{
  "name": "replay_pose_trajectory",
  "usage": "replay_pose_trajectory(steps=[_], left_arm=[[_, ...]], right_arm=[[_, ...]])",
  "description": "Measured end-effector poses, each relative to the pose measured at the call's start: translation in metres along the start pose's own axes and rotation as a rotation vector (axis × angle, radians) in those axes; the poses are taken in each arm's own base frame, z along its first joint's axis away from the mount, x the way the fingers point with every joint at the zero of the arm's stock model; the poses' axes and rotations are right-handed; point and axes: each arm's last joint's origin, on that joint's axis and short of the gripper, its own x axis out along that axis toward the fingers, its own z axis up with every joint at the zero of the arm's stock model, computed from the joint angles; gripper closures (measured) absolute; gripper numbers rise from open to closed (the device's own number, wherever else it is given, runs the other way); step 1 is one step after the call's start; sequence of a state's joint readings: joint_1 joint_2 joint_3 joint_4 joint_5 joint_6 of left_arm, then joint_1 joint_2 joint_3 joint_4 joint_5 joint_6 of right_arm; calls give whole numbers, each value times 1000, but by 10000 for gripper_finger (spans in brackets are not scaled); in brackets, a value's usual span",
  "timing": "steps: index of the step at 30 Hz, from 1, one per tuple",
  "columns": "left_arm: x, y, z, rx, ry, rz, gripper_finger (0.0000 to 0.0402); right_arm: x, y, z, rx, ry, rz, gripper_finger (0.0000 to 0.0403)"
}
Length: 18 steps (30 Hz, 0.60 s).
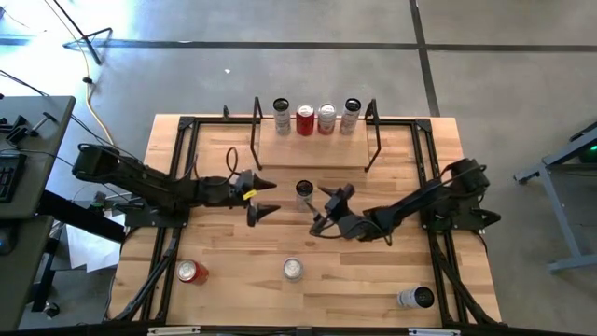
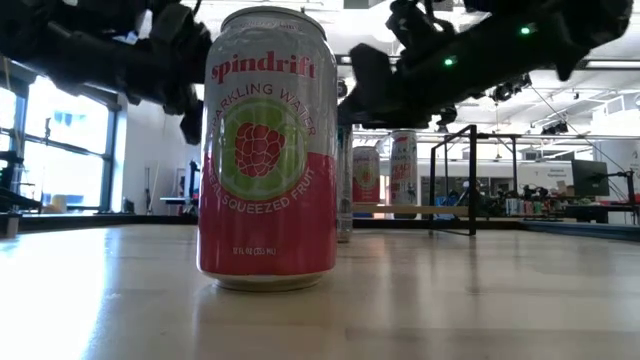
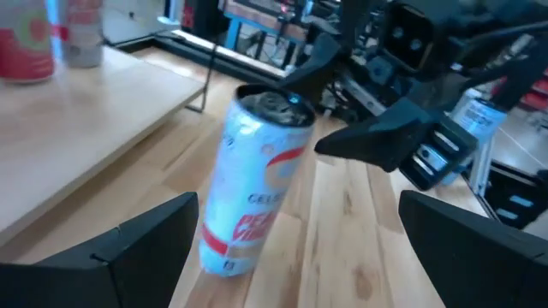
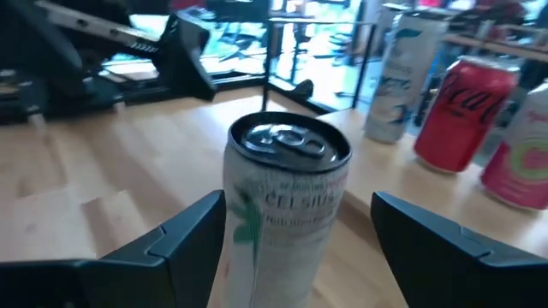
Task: Place canned beverage on shelf
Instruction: Put the white and red soda can on the shelf aligned with the other white and red soda can
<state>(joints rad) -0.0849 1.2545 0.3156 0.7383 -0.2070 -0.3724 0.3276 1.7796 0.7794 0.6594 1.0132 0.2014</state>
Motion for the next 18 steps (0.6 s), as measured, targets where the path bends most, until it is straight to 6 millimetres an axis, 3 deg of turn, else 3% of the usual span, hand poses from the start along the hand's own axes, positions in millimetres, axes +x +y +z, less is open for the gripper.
replay_pose_trajectory(steps=[10, 18], left_arm=[[-1, 0, -1, -12, -12, 10, 9], [-1, 0, -1, -12, -15, 16, 9]], right_arm=[[25, 6, 10, 34, -9, -49, 125], [28, 8, 17, 61, -22, -35, 125]])
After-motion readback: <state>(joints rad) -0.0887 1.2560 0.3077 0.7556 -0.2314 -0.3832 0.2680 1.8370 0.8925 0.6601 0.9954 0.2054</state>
